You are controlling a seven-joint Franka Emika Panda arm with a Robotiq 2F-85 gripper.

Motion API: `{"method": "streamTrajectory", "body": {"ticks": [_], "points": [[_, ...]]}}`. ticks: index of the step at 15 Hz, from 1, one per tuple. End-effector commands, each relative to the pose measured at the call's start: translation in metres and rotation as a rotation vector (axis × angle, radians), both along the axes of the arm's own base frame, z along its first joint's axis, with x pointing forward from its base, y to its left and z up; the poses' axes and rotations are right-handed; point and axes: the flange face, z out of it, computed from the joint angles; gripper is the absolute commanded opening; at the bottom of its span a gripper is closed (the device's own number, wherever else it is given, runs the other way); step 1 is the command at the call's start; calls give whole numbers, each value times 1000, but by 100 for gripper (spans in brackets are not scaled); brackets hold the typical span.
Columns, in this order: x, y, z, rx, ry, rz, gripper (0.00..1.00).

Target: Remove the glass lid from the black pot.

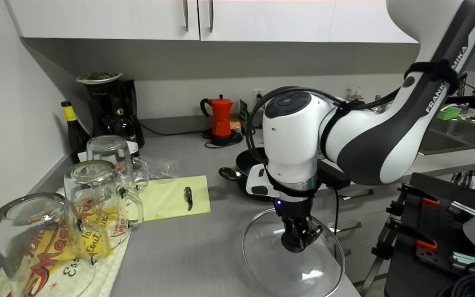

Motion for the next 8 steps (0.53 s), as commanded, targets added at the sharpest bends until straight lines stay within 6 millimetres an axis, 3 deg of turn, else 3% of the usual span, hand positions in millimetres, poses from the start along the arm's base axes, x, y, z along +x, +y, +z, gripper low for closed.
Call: {"method": "streamTrajectory", "body": {"ticks": [1, 8], "points": [[13, 1, -8, 107, 23, 7, 25], [20, -7, -17, 200, 61, -5, 25]]}}
